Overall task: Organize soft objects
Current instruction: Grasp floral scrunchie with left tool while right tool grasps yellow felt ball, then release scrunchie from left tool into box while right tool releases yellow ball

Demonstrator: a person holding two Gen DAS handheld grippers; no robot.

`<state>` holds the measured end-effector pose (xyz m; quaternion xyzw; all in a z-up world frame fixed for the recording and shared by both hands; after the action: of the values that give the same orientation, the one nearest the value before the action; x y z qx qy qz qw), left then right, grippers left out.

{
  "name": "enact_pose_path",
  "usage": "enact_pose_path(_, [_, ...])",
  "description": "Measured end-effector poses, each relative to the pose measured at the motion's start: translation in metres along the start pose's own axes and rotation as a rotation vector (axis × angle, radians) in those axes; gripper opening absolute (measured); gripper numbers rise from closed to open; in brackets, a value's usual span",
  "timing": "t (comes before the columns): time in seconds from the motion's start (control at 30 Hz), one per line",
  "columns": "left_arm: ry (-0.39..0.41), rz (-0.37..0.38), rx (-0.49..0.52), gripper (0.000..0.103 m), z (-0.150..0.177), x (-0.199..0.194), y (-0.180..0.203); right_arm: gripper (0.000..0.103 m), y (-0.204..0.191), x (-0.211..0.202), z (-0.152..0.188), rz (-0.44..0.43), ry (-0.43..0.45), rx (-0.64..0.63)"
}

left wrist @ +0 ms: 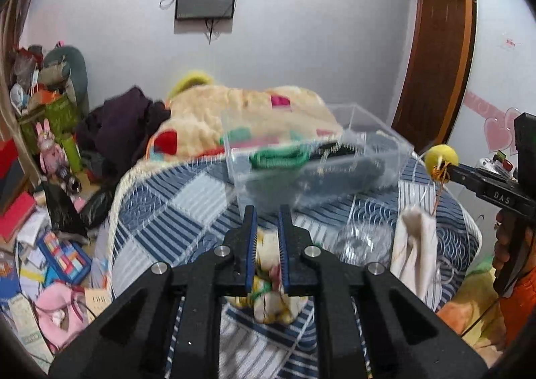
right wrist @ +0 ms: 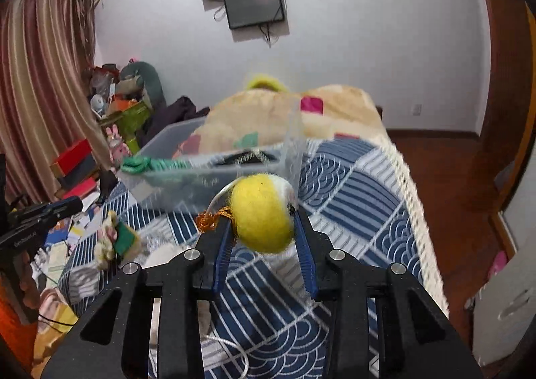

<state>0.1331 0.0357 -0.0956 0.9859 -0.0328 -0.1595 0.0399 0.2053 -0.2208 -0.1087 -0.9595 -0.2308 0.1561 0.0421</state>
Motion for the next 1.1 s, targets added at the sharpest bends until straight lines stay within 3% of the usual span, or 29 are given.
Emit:
enact_pose_path(0.17, [0.047, -0.011, 0.037, 0.012, -0.021, 0.004, 0.002, 0.033, -0.012, 0.01, -0.01, -0.026, 0.029, -0.014])
enact_pose_path(0.3, [0.013, -0.036, 0.063, 0.014, -0.018, 0.014, -0.002, 0.033, -0.019, 0.017, -0.021, -0.039, 0.059, -0.026])
enact_pose_path(0.33, [-0.005, -0.038, 0.065, 0.018, -0.014, 0.017, -0.003, 0.033, -0.021, 0.02, -0.024, -0.042, 0.069, -0.027])
enact_pose_path(0.4, [-0.052, -0.041, 0.058, 0.044, -0.001, 0.025, -0.008, 0.033, -0.024, 0.021, -0.029, -0.05, 0.083, -0.03])
enact_pose_path(0.47, [-0.107, -0.04, 0.029, 0.059, 0.015, 0.033, -0.014, 0.033, -0.026, 0.023, -0.031, -0.055, 0.091, -0.04])
enact_pose_path(0.67, [-0.217, 0.023, -0.082, 0.059, 0.05, 0.048, -0.025, 0.033, -0.034, 0.034, -0.034, -0.056, 0.082, -0.084])
enact_pose_path(0.77, [-0.22, 0.042, -0.104, 0.047, 0.052, 0.051, -0.026, 0.033, -0.035, 0.04, -0.028, -0.054, 0.057, -0.098])
enact_pose_path(0.87, [-0.209, 0.055, -0.102, 0.028, 0.049, 0.049, -0.024, 0.033, -0.035, 0.044, -0.022, -0.049, 0.033, -0.112])
enact_pose_path(0.9, [-0.206, 0.054, -0.092, 0.017, 0.047, 0.05, -0.023, 0.033, -0.034, 0.044, -0.022, -0.047, 0.026, -0.118])
enact_pose_path(1.1, [-0.17, 0.045, -0.035, 0.006, 0.027, 0.047, -0.017, 0.033, -0.025, 0.043, -0.015, -0.022, -0.023, -0.171])
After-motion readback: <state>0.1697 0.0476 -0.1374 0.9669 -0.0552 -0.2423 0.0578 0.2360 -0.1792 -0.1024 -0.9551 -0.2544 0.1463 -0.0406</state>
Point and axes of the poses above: each gripper's, at about its wrist camera, not at the fingertips, and x roughly the way its jaws point, y to its right, z to its underside, the point moved 2 cm from there along x, roughly the way its jaws point, and after that the axes turned 15 degrees about y, right-handed, at the moved point
